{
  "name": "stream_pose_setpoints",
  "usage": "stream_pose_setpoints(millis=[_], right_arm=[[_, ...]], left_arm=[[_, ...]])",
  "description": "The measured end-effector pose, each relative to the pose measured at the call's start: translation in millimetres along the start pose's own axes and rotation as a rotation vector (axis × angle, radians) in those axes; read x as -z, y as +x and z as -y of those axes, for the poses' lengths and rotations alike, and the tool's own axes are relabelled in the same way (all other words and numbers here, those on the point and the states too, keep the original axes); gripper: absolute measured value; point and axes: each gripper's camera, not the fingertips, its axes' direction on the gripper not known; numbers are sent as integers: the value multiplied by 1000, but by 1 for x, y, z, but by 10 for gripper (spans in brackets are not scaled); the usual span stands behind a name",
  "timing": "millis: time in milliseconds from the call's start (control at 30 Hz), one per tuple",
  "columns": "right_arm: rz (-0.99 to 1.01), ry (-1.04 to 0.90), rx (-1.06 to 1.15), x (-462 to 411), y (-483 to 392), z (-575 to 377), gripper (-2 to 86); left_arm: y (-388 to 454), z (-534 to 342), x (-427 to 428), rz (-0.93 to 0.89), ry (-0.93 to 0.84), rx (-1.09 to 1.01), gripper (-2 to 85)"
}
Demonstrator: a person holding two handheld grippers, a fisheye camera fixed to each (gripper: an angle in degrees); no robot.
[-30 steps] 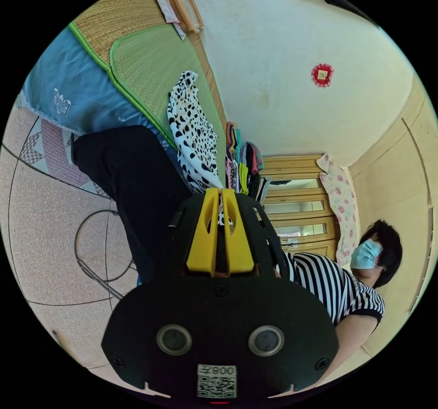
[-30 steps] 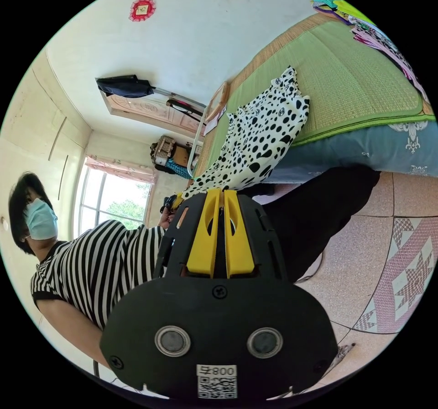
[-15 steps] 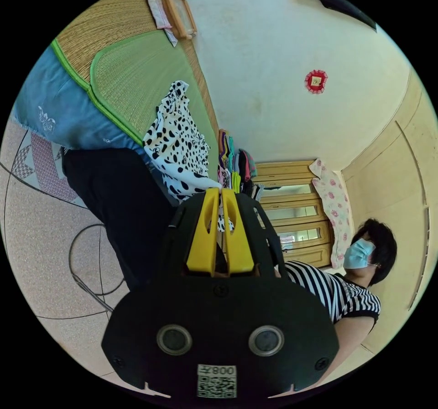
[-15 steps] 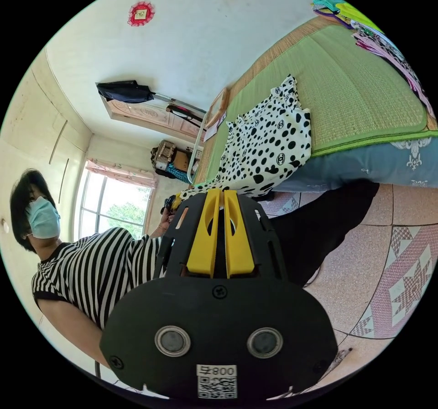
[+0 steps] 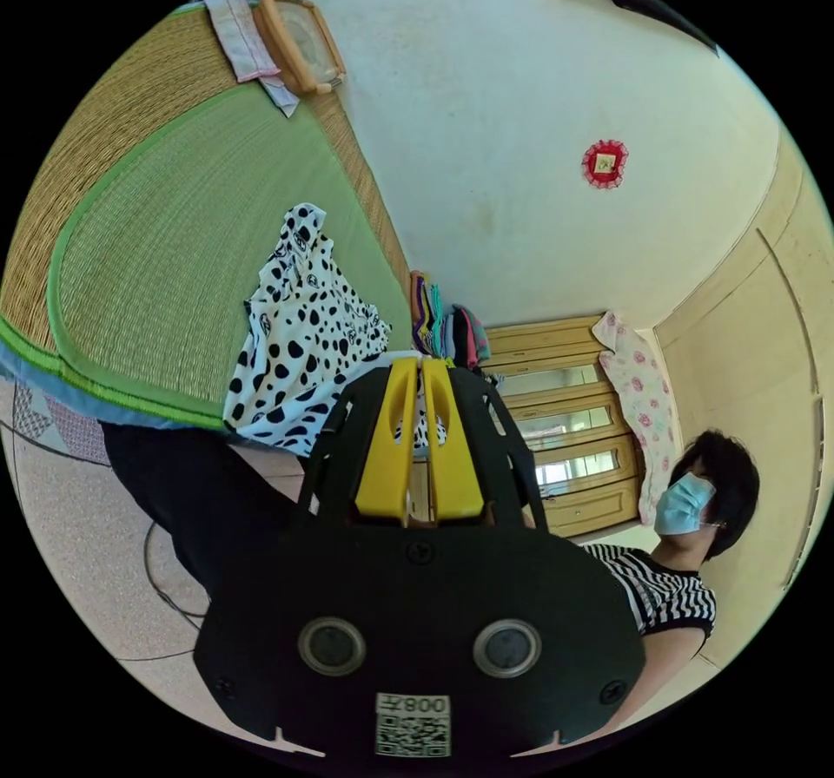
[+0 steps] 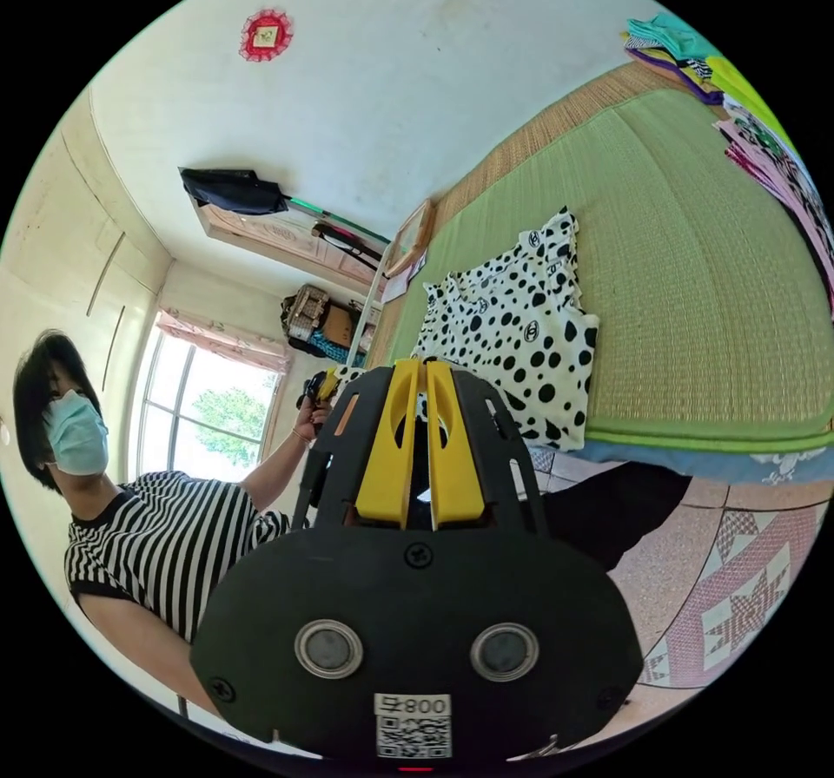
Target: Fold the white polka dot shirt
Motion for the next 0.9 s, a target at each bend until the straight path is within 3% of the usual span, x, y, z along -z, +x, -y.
stream_pose_setpoints(millis=[900], right_arm=[[-9,-22,-143,-54,124,231,12]], left_arm=[[-30,329,-120,116,28,140,7]])
